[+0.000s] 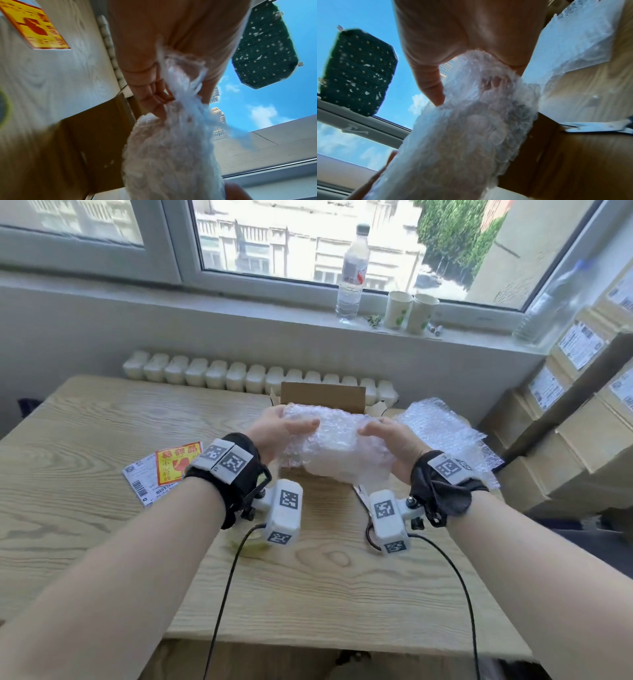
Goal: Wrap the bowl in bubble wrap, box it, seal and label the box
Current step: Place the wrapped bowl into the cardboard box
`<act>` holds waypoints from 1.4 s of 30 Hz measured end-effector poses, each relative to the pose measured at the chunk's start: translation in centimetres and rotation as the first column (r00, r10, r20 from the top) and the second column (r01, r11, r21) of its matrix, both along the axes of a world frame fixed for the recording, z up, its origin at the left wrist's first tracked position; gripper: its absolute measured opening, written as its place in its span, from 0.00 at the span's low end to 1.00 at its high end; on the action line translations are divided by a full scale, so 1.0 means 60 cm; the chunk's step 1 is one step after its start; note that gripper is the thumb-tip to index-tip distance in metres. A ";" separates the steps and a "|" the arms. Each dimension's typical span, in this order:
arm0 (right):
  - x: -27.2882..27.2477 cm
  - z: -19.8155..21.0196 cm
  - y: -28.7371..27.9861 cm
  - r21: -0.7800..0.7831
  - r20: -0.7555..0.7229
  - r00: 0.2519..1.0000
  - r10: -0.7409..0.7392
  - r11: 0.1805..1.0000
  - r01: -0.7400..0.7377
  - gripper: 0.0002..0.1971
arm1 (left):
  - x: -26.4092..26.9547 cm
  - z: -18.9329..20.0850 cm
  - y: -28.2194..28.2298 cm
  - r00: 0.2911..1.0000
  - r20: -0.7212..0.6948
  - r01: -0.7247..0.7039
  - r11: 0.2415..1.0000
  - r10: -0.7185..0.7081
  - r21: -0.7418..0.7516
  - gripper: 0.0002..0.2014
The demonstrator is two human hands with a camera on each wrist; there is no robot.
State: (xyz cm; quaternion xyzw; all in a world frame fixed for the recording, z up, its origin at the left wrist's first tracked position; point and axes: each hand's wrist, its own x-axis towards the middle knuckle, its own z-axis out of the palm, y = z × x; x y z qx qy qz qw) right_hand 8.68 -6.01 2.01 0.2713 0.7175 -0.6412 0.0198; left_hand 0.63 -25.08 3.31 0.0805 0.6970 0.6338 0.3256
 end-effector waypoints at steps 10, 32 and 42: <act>-0.146 0.037 0.081 0.190 -0.119 0.989 -0.085 0.976 0.107 0.15 | -0.118 0.020 0.078 0.986 -0.071 -0.144 0.988 0.148 0.056 0.07; -0.228 -0.108 0.099 0.617 0.262 0.949 0.173 0.726 -0.303 0.24 | -0.205 -0.161 0.143 0.697 -0.424 -0.098 0.509 -0.578 -0.855 0.26; -0.218 -0.112 0.066 0.593 0.670 0.621 0.407 0.210 -0.777 0.30 | -0.206 -0.168 0.128 0.449 -0.058 0.120 0.124 -0.892 -0.985 0.14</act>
